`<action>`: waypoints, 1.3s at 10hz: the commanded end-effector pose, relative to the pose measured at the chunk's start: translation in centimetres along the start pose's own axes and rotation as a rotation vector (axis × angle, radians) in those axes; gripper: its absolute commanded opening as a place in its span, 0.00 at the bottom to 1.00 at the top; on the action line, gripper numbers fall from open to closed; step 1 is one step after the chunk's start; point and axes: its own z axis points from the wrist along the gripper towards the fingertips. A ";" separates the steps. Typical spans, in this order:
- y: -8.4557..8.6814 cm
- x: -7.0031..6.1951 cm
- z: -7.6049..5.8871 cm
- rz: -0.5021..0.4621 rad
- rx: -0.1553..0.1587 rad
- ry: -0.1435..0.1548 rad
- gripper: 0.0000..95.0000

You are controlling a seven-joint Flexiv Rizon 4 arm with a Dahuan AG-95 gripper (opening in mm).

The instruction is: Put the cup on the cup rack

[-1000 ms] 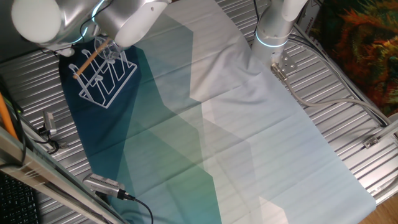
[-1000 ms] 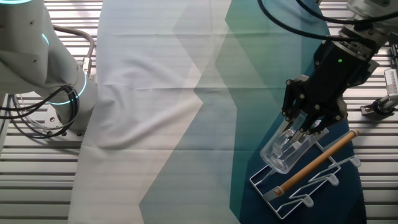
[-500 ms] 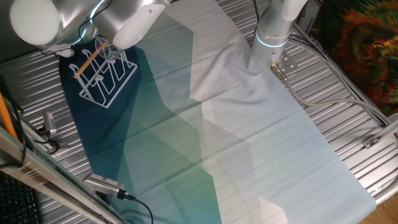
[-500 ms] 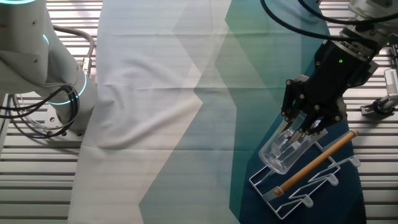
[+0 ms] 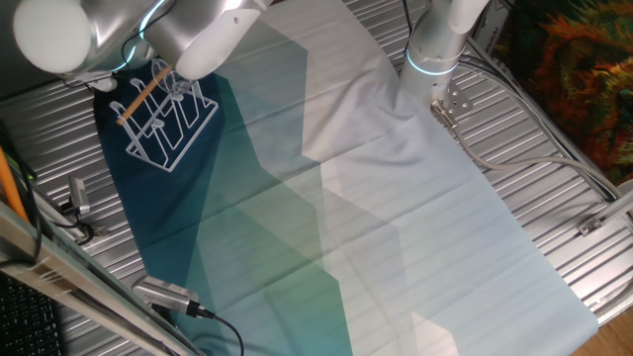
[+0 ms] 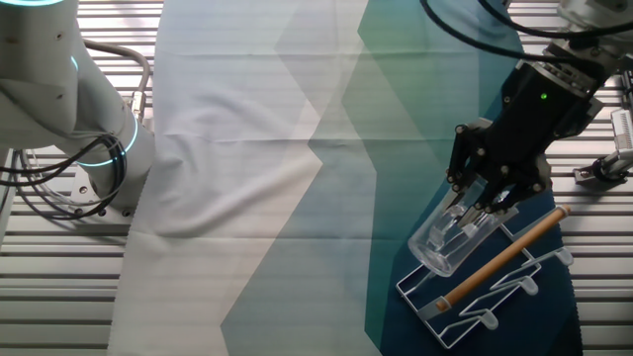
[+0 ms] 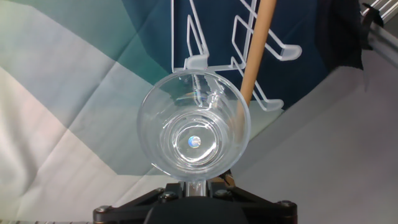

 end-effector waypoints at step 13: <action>0.1 0.1 0.3 -0.015 0.026 0.087 0.00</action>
